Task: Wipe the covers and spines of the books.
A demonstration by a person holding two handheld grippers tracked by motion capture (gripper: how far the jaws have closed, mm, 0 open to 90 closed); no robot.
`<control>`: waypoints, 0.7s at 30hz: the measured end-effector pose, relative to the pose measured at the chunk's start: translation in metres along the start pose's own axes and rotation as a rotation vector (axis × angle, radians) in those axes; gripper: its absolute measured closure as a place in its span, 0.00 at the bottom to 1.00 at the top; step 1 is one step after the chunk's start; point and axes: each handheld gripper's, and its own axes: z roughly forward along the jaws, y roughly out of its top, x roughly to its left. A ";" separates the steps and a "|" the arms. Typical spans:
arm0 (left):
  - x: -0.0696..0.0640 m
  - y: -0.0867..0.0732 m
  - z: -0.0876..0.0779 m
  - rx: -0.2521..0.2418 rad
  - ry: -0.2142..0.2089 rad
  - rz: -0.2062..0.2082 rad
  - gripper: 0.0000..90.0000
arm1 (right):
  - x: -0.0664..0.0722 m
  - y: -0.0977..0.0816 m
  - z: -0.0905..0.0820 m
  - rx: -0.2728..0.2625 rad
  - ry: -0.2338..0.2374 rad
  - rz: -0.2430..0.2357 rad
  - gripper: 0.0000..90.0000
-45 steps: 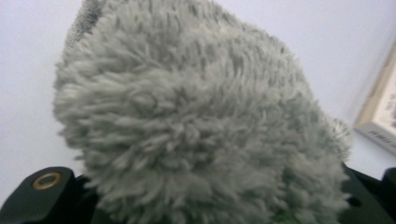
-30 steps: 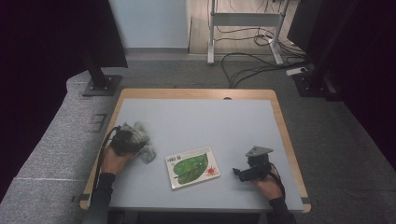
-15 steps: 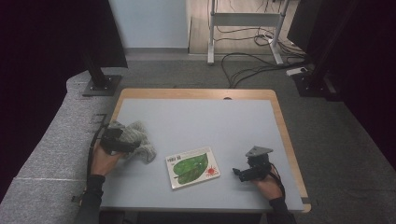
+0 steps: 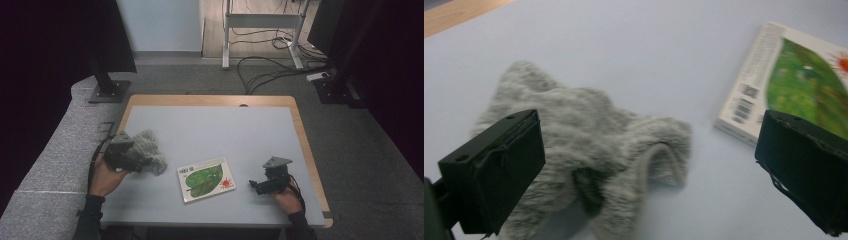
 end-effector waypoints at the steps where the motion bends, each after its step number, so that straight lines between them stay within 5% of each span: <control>1: -0.004 0.000 0.000 0.001 -0.006 0.011 0.00 | 0.000 0.000 0.000 0.000 -0.001 0.000 0.00; 13: -0.051 -0.007 0.031 -0.007 -0.132 0.112 0.00 | 0.000 0.000 0.000 0.000 0.000 0.001 0.00; 21: -0.072 -0.016 0.058 0.064 -0.162 0.172 0.00 | 0.000 0.000 0.000 0.000 0.000 0.001 0.00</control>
